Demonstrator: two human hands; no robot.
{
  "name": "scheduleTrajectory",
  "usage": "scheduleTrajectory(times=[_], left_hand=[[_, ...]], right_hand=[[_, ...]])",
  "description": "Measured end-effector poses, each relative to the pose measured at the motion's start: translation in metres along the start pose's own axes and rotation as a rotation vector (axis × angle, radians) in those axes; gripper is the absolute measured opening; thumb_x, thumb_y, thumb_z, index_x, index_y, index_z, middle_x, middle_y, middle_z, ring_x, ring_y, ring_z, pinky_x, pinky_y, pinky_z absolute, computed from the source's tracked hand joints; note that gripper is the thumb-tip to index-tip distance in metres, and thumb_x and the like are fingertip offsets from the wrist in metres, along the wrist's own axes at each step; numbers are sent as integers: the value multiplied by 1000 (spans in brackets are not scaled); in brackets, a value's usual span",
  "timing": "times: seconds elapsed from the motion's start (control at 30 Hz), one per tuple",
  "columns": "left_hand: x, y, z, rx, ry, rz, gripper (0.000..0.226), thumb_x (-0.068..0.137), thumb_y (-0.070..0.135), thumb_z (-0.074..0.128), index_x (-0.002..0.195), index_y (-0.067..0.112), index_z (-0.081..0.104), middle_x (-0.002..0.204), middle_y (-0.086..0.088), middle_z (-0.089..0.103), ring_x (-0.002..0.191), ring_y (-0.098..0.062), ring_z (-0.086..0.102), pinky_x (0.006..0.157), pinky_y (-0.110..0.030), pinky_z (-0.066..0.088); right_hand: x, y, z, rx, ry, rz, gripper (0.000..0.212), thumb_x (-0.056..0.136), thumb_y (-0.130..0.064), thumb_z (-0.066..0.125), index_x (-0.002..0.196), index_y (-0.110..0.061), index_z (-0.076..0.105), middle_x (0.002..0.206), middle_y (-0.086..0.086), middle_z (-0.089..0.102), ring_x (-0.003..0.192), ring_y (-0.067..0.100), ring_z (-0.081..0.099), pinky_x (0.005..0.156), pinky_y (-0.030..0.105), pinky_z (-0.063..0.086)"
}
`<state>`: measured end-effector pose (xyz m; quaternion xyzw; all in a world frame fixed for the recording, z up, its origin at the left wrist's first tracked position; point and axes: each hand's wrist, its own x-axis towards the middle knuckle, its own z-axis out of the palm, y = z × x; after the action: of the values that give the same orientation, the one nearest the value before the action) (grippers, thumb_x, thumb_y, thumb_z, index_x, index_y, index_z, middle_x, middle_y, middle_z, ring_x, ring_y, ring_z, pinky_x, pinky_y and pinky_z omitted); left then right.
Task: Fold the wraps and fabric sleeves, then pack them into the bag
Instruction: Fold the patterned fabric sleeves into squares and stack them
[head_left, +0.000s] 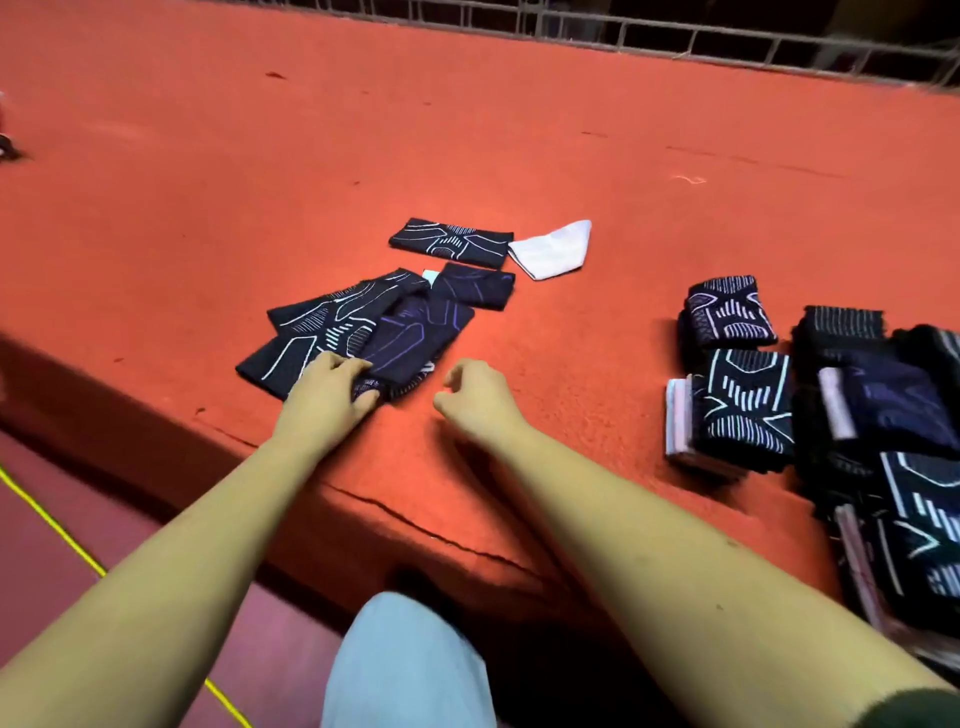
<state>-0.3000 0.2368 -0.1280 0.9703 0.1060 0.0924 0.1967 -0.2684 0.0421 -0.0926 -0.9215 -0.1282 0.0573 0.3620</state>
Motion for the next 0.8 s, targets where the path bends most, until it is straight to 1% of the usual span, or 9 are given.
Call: scheduleTrajectory(times=[0.13, 0.23, 0.27, 0.37, 0.43, 0.57, 0.63, 0.73, 0.8], left_hand=[[3, -3, -1, -27, 69, 50, 26, 88, 18, 68, 114, 15, 70, 110, -12, 59, 104, -35, 58, 90, -43, 46], [-3, 10, -2, -133, 72, 149, 19, 87, 11, 68, 104, 12, 72, 97, -10, 65, 95, -31, 61, 85, -36, 44], [-9, 20, 0, -172, 62, 195, 17, 86, 9, 69, 102, 10, 73, 95, -10, 67, 92, -28, 61, 83, -32, 42], [-32, 50, 10, -306, 61, 252, 15, 83, 9, 73, 98, 11, 73, 89, -4, 67, 79, -16, 57, 72, -19, 35], [-47, 65, 19, -383, 60, 240, 14, 83, 11, 75, 96, 13, 73, 85, -1, 64, 71, -8, 53, 68, -12, 34], [-70, 82, 32, -482, 46, 235, 14, 83, 15, 78, 96, 17, 73, 85, 1, 64, 77, -6, 58, 71, -5, 36], [-76, 86, 34, -541, 19, 241, 15, 85, 18, 77, 100, 17, 73, 90, 3, 64, 84, -3, 58, 73, -4, 39], [-78, 89, 36, -633, 3, 221, 23, 88, 21, 74, 110, 18, 69, 102, 4, 61, 80, -2, 56, 73, -10, 42], [-78, 88, 39, -612, 5, 204, 38, 87, 24, 75, 123, 23, 64, 109, 4, 54, 89, -3, 53, 81, -13, 42]], right_hand=[[-5, 14, 3, 28, 30, 28, 20, 83, -12, 64, 101, -2, 67, 104, 16, 70, 100, 30, 63, 86, 32, 41], [-7, 22, -1, 118, 67, 62, 17, 85, -17, 66, 98, -5, 67, 99, 11, 70, 90, 24, 62, 83, 31, 44], [-7, 24, -3, 178, 75, 86, 15, 88, -22, 67, 93, -9, 66, 91, 9, 70, 82, 21, 61, 78, 30, 44], [-19, 24, -15, 542, 17, 228, 30, 95, -41, 61, 88, -13, 56, 72, 4, 62, 58, 15, 61, 55, 27, 47], [-31, 30, -25, 682, -57, 291, 36, 95, -46, 58, 94, -10, 58, 76, 9, 64, 62, 19, 65, 50, 26, 49], [-58, 50, -37, 782, -86, 333, 15, 95, -21, 62, 85, -12, 59, 72, 8, 60, 58, 16, 59, 47, 24, 47], [-66, 57, -39, 816, -34, 333, 19, 94, -9, 61, 76, -14, 57, 70, 5, 58, 53, 11, 54, 46, 23, 45], [-72, 57, -43, 784, 50, 303, 24, 92, -7, 59, 71, -18, 57, 67, 4, 54, 56, 13, 51, 50, 23, 43], [-76, 53, -48, 725, 119, 255, 23, 85, -12, 62, 64, -20, 56, 70, 4, 56, 70, 17, 54, 64, 29, 45]])
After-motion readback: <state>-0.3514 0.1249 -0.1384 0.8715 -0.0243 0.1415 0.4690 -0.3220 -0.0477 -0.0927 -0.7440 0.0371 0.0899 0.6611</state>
